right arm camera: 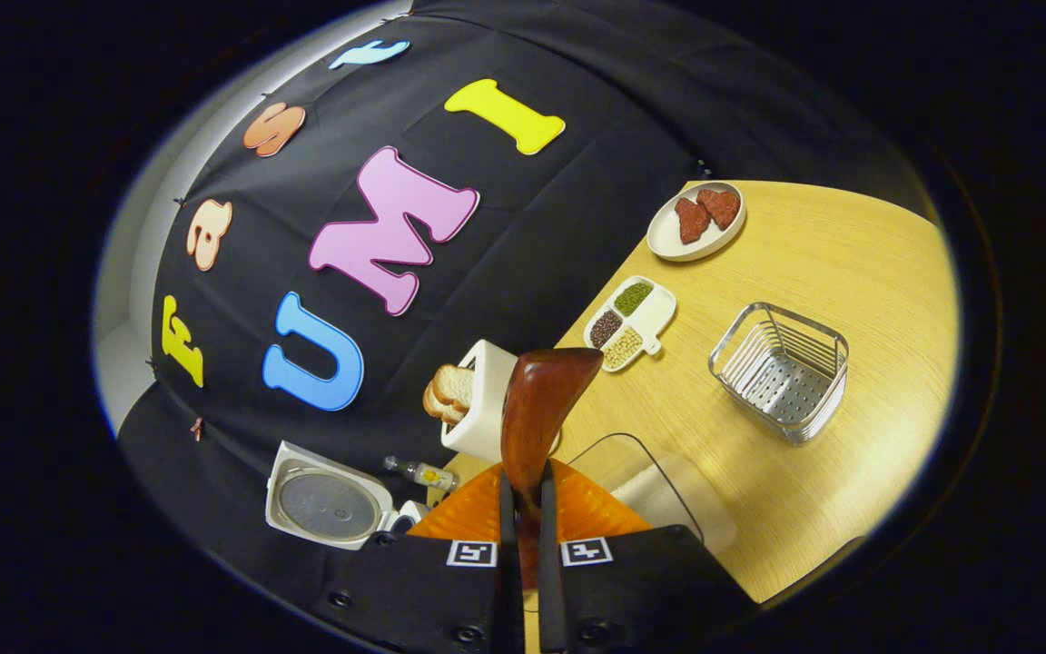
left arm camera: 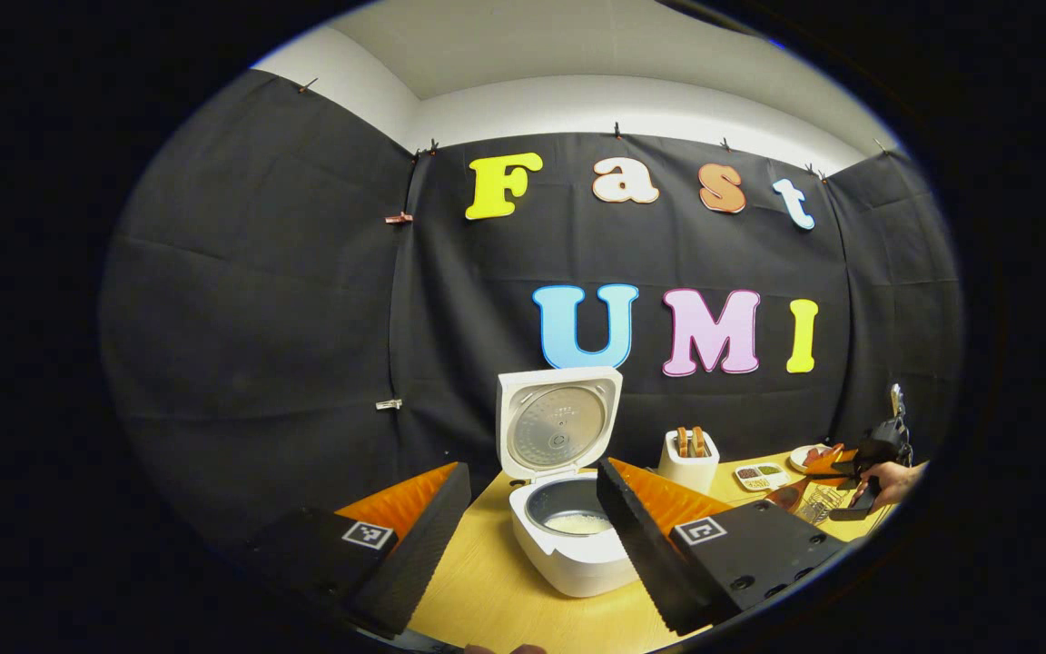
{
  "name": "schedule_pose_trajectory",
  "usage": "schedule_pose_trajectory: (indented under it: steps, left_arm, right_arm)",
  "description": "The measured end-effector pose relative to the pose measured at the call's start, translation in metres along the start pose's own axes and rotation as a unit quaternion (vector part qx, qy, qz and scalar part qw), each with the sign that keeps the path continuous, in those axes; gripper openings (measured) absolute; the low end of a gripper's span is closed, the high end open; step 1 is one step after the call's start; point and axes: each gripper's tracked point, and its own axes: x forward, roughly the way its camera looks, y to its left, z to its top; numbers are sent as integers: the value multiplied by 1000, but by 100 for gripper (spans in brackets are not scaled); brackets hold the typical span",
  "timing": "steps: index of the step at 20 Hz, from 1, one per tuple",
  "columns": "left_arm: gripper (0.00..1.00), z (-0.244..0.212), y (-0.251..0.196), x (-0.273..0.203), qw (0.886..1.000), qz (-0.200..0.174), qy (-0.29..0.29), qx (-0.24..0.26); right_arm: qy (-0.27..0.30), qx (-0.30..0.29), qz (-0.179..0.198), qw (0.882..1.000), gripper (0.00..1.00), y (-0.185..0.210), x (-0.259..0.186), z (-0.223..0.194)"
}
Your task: Close the left gripper, press the button to open the rice cooker; take a wooden spoon from the chopstick holder with the right hand, scoop a spoonful of rice and pour it into the rice cooker, then put the wooden spoon back into the chopstick holder.
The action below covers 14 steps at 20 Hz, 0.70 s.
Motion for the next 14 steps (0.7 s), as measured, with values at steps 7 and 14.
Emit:
schedule_pose_trajectory:
  steps: [7, 14]
  left_arm:
    - [97, -7, 2, -2, 1000, 1, 6, -11]
    - [97, -12, 13, -6, 1000, 10, 6, -12]
  right_arm:
    - [23, 25, 54, 998, 11, 89, -2, -11]
    - [55, 28, 106, 993, 11, 189, 20, -53]
